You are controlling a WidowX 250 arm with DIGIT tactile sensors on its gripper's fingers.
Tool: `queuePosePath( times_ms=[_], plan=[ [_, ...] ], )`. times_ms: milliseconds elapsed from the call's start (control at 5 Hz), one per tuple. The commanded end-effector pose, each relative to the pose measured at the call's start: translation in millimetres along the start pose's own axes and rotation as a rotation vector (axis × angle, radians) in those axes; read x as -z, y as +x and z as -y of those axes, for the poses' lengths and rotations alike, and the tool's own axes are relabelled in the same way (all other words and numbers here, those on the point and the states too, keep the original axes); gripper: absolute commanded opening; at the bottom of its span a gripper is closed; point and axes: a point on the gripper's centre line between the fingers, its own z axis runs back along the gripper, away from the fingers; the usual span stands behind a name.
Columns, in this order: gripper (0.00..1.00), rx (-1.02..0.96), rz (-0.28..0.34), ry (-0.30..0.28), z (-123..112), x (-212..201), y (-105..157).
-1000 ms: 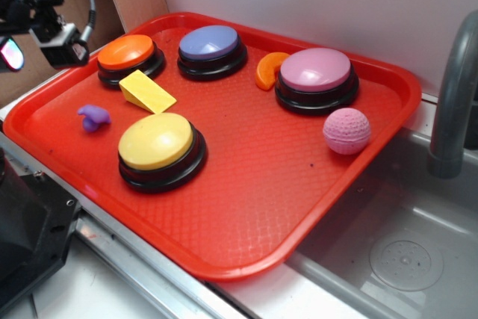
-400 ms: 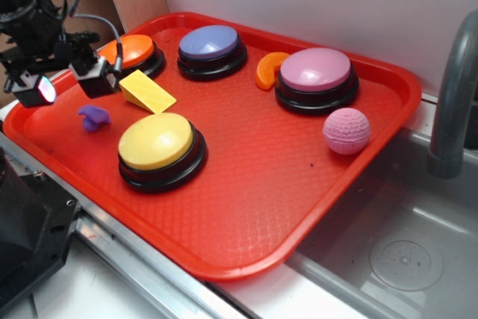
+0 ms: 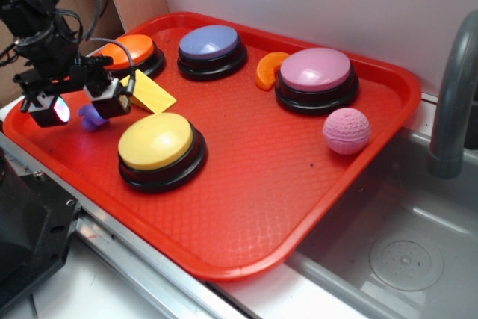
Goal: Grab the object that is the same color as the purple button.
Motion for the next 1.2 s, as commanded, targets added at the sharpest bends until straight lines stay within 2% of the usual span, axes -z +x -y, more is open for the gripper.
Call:
queuePosePath(
  times_ms=[0,200,600,800,1000],
  plan=[
    [0.94,0.03,0.002,-0.011,5,7,0],
    [0.0,0.018,0.014,-0.019,7,5,-2],
    [0.0,0.059,0.058,0.0,19,-37,4],
    [0.0,0.154,0.013,0.02,44,-71,9],
    [0.0,0.25,0.017,0.031,78,-102,5]
  ],
)
